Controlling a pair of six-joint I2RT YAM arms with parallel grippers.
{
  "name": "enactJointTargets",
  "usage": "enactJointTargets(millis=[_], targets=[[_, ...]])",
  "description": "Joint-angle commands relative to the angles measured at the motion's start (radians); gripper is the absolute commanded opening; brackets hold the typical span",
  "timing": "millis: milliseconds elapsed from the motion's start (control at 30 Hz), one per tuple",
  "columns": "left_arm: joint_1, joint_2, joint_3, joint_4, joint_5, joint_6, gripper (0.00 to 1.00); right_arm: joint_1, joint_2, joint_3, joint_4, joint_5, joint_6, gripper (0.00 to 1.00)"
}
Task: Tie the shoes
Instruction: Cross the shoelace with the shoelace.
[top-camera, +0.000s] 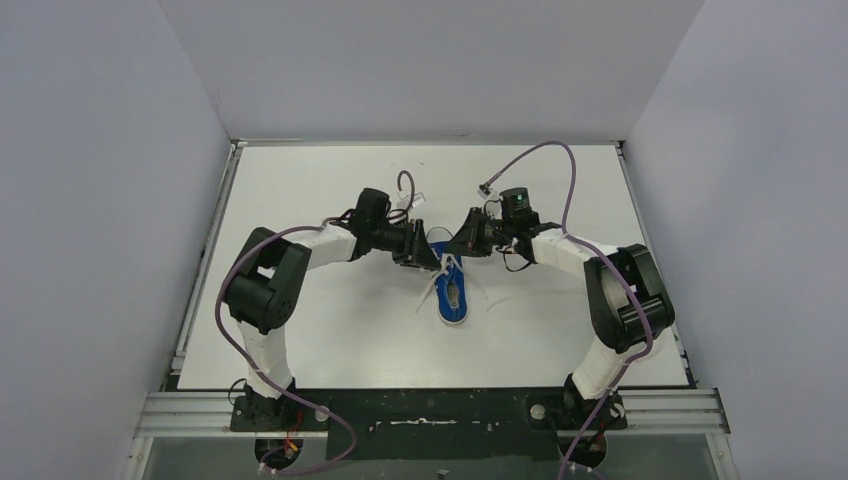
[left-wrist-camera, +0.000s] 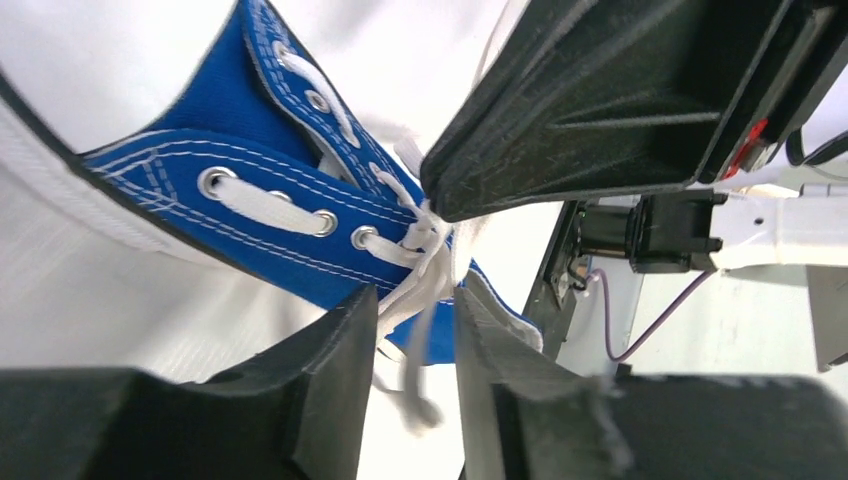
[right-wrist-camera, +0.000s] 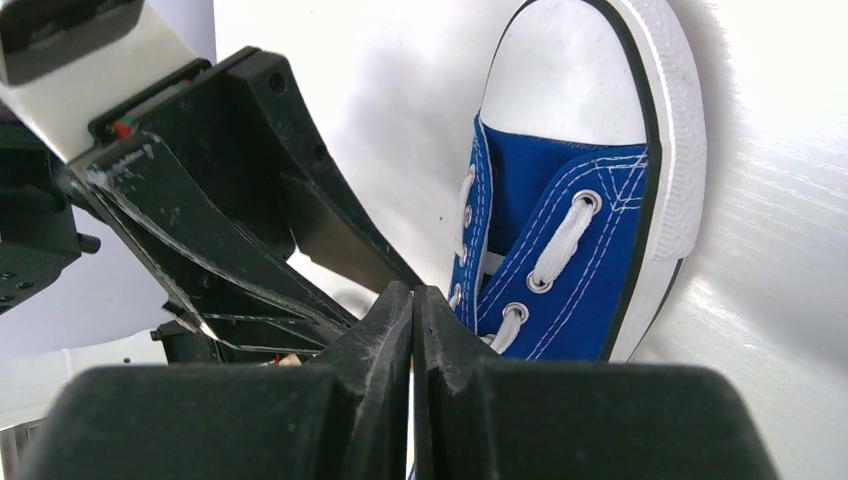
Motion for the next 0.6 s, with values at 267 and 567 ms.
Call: enactJointTargets(millis=[267,567], targets=[[0.007,0.019,0.100,0.132,0.037,-0.063,0.42,-0.008,-0.022,0.018,0.098,-0.017,0.022,0.00],[-0.004,0.065,0.121,0.095,0.031,-0.040,0.33,-0.007,-0.023,0.021,0.106,-0.018,0.034,0.00]])
